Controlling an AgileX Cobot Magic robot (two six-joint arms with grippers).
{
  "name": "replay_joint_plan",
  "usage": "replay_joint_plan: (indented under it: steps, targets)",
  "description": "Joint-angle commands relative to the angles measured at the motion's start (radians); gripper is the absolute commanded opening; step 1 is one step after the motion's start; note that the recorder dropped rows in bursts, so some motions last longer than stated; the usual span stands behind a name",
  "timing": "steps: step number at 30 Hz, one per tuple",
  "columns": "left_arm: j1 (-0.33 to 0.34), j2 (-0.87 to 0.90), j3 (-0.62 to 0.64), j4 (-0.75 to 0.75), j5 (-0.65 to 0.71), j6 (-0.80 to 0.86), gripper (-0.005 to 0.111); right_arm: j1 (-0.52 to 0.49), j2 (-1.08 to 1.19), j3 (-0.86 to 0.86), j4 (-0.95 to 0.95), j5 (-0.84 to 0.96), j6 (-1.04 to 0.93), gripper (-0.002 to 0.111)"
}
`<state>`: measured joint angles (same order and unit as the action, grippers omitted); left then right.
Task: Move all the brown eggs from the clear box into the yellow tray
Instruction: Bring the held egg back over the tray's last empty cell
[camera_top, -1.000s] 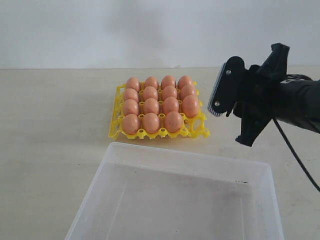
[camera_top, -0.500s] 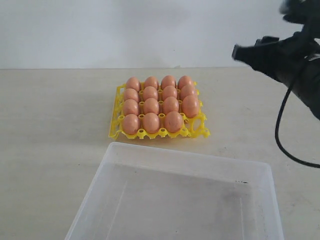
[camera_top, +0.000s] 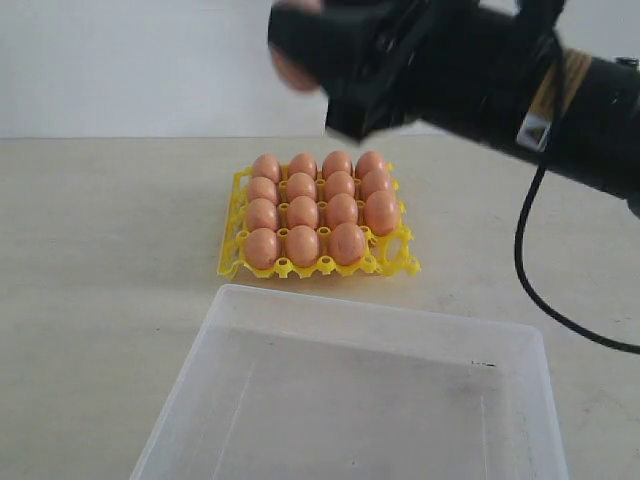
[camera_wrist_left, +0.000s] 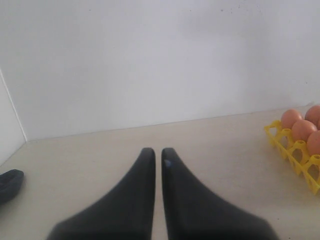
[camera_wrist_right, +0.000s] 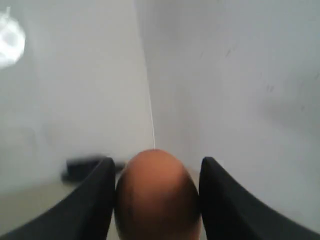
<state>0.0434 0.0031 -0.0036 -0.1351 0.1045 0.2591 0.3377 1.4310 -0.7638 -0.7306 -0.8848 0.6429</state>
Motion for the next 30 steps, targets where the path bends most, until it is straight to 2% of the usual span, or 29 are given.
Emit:
replay_joint_plan:
  steps: [1,2,4,7,8,9,10,11,12,13,17,18,25,30]
  targets:
    - [-0.006,-0.003,0.004,-0.003,-0.004,0.003,0.004,-0.016,-0.004,-0.017,-0.221,0.493,-0.066,0.000]
    - [-0.006,-0.003,0.004,-0.003,-0.004,0.003,0.004,-0.041,-0.002,-0.017,-0.190,0.565,-0.106,0.000]
    - [-0.006,-0.003,0.004,-0.003,-0.004,0.003,0.004,-0.131,0.010,-0.034,-0.178,0.510,-0.094,0.000]
    - [-0.006,-0.003,0.004,-0.003,-0.002,0.003,0.004,-0.282,0.081,-0.171,-0.142,0.433,0.176,0.000]
    - [-0.006,-0.003,0.004,-0.003,-0.002,0.003,0.004,-0.330,0.122,-0.234,-0.181,0.333,0.358,0.000]
    - [-0.006,-0.003,0.004,-0.003,-0.002,0.003,0.004,-0.388,0.182,-0.304,-0.253,0.152,0.590,0.000]
    - [-0.006,-0.003,0.004,-0.003,-0.002,0.003,0.004,-0.407,0.222,-0.341,-0.290,0.026,0.702,0.000]
    - [-0.006,-0.003,0.004,-0.003,-0.002,0.003,0.004,-0.420,0.299,-0.395,-0.340,-0.205,0.828,0.000]
    - [-0.006,-0.003,0.004,-0.003,-0.002,0.003,0.004,-0.420,0.341,-0.415,-0.368,-0.319,0.860,0.000]
    - [-0.006,-0.003,0.004,-0.003,-0.002,0.003,0.004,-0.405,0.406,-0.428,-0.448,-0.336,0.917,0.000]
    - [-0.006,-0.003,0.004,-0.003,-0.002,0.003,0.004,-0.353,0.520,-0.423,-0.814,-0.336,0.839,0.000]
    - [-0.006,-0.003,0.004,-0.003,-0.002,0.003,0.004,-0.344,0.539,-0.423,-0.834,-0.336,0.821,0.000]
    - [-0.006,-0.003,0.004,-0.003,-0.002,0.003,0.004,-0.329,0.630,-0.423,-0.718,-0.316,0.632,0.000]
    - [-0.006,-0.003,0.004,-0.003,0.001,0.003,0.004,-0.329,0.658,-0.423,-0.703,-0.256,0.584,0.000]
